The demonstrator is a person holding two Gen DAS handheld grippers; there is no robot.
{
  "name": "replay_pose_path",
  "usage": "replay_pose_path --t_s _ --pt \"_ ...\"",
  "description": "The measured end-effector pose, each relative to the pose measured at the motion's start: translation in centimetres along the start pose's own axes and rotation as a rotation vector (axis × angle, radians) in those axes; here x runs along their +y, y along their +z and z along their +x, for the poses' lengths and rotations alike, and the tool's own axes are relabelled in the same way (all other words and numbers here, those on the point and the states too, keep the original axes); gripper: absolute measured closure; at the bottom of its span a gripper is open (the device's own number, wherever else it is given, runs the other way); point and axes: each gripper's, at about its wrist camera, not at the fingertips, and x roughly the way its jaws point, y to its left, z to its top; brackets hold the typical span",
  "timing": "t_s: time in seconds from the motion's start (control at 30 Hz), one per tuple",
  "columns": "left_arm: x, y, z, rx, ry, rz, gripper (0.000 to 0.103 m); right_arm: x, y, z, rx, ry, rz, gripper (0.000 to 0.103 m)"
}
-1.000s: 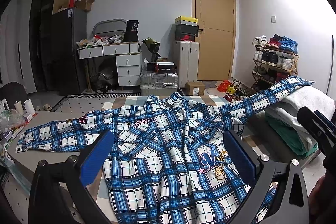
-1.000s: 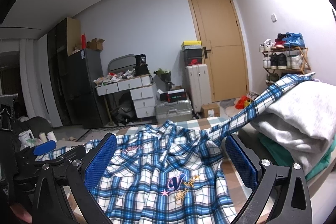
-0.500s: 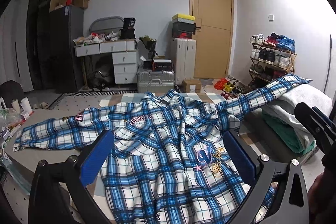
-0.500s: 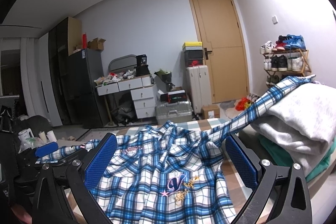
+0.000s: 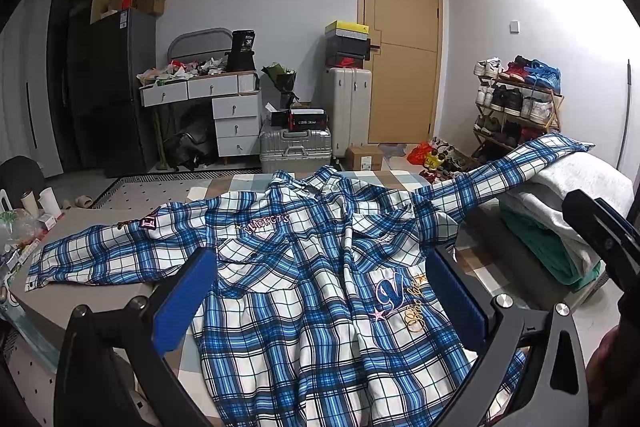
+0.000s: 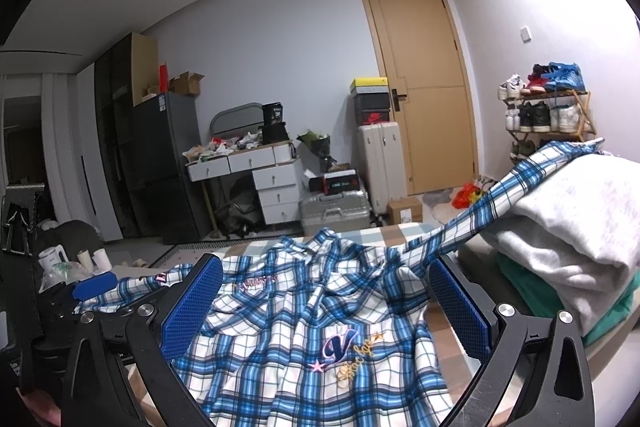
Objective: Fold large clothes
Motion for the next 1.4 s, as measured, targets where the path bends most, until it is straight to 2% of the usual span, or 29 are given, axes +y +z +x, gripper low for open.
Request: replay_pose_path --t_s 0.5,0.63,0.87,0.97,1.07,1.17,1.23,1.3,1.4 --pt "-0.1 -0.1 0.8 0.019 -0.007 0.008 0.001 -0.2 -0.2 0.4 0.006 0.020 -0.001 0.000" --pt "-0.1 -0.2 1.8 0.049 -0.019 0.013 0.001 -0.3 -0.7 1.5 0.019 0.021 -0.016 0.000" --pt "-0.4 0.1 3.8 0.049 -0.030 0.050 0.001 -3.5 0.1 4.5 0.064 0.018 -0.001 0.000" --pt "0.0 -0.1 5.5 0.067 -0.060 0.039 0.001 -7.8 2.3 5.7 0.063 -0.050 0.003 0.000" --pt "0.3 -0.4 7.7 0.118 -0.098 0.015 0.001 -13.9 5.4 6.8 0.071 -0.137 0.048 0.000" --pt "0.0 -1.0 9.6 0.169 -0.117 0.019 0.001 -21.6 8.6 8.4 0.114 -0.256 0.128 0.000" --pt "-0.2 -1.2 10.4 0.192 -0.121 0.022 0.001 -27.4 10.6 9.4 0.156 -0.363 0.232 0.000" --pt "-0.5 -1.5 11.1 0.210 -0.120 0.030 0.001 -31.6 12.2 9.8 0.161 -0.390 0.319 0.001" --pt "-0.5 -1.6 11.8 0.227 -0.113 0.037 0.001 -35.9 14.3 10.9 0.190 -0.452 0.375 0.001"
